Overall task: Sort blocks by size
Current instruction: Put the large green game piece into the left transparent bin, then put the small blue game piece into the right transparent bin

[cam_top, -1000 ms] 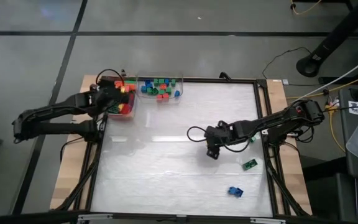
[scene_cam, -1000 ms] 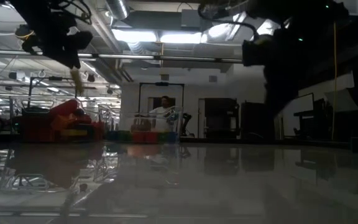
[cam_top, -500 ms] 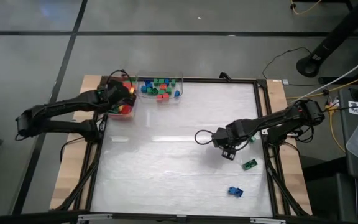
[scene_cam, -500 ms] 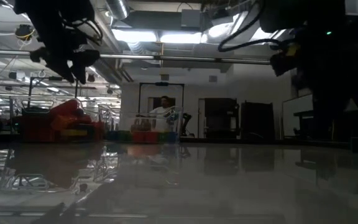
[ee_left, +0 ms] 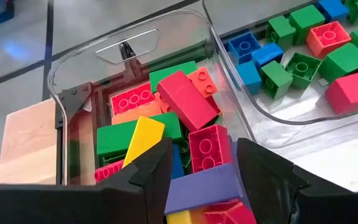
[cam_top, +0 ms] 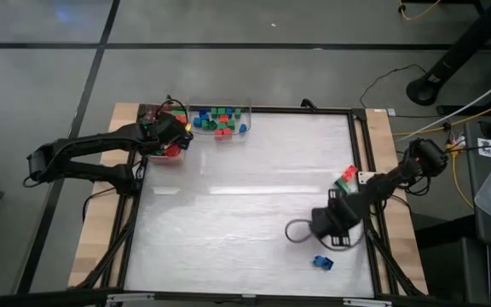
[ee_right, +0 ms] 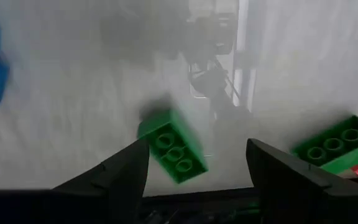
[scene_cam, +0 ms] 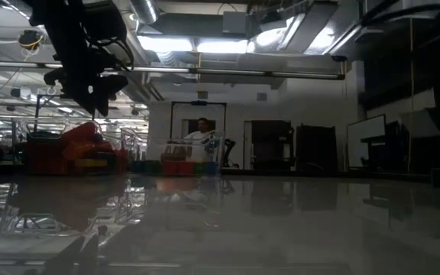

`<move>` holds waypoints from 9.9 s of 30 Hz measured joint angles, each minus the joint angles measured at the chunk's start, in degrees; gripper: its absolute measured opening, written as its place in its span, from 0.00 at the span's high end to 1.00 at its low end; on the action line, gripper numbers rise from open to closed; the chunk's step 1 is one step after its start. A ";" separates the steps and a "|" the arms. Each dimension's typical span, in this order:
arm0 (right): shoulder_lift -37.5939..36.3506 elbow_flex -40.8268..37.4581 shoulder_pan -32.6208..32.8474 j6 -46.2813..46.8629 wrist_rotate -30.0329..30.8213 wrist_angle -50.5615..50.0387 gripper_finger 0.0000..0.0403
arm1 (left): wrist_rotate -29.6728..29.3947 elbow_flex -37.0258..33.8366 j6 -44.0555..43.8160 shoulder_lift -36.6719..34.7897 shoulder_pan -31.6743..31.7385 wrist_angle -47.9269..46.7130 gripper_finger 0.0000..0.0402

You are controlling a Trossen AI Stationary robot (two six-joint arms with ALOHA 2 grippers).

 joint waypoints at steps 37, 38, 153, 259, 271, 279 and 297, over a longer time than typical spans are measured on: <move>0.11 -12.85 9.48 4.63 -0.50 12.67 0.34 | -0.04 0.00 -0.20 0.02 -0.17 -0.04 0.59; 0.11 -12.98 9.46 4.79 -0.50 12.66 0.34 | -0.04 0.00 -0.20 0.04 -0.16 -0.04 0.59; 6.01 -13.40 7.47 42.17 46.95 62.80 0.63 | 31.69 0.04 35.48 12.25 -37.01 46.05 0.59; 4.00 -5.79 -12.78 -1.49 -8.18 87.67 0.38 | 24.92 0.07 60.20 21.07 -45.77 69.08 0.79; 0.85 -5.84 -5.43 7.17 -9.39 76.24 0.40 | -9.09 0.04 47.01 -3.10 -35.66 20.60 0.77; 0.85 -5.84 2.56 14.10 -2.41 75.16 0.40 | -12.51 0.04 22.83 -9.86 -19.30 -1.82 0.77; 0.85 -5.84 16.86 28.82 12.17 62.23 0.40 | -10.54 0.02 7.98 -2.55 0.03 2.20 0.51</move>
